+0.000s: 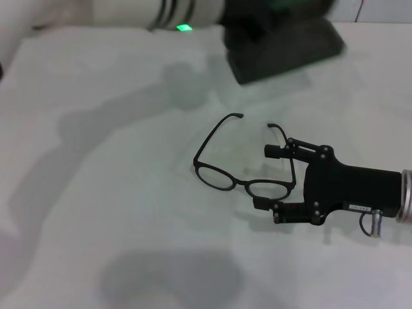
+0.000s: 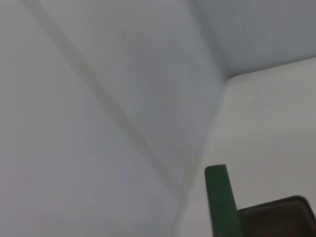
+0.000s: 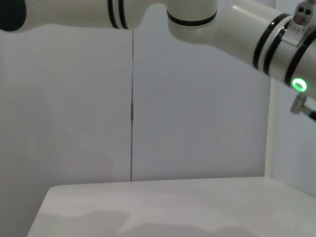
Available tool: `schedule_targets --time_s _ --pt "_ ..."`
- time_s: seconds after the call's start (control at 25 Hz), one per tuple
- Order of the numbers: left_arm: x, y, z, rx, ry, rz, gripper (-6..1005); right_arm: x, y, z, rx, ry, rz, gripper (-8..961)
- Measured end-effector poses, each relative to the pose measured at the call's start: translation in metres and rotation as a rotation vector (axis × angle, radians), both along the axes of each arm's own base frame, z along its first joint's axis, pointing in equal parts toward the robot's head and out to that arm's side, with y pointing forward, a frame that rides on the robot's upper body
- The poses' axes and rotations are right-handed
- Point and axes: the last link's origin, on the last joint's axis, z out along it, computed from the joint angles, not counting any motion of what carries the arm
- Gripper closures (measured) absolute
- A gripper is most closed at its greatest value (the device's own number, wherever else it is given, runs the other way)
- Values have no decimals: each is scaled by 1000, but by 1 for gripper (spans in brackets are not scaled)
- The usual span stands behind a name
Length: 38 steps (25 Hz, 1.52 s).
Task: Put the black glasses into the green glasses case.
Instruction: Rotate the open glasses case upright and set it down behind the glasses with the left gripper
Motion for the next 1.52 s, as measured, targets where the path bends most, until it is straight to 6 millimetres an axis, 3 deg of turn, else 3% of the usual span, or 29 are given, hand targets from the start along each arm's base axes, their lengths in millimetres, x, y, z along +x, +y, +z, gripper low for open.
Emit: schedule_targets --time_s 0.08,0.28,0.52,1.0,1.28,1.52 --pt "-15 14 17 75 30 35 805 0 0 0 1 0 0 94" --pt "-46 22 31 128 125 91 806 1 0 0 3 1 -4 93" --pt "-74 7 41 14 153 146 806 3 5 -1 22 -25 -21 93" --pt "-122 -9 83 -82 195 204 807 2 7 -1 23 -36 -12 93" --pt "-135 -26 94 -192 190 220 808 2 7 0 24 -40 -7 93" --pt "-134 -36 76 -261 214 202 808 -3 7 -3 10 -39 12 94"
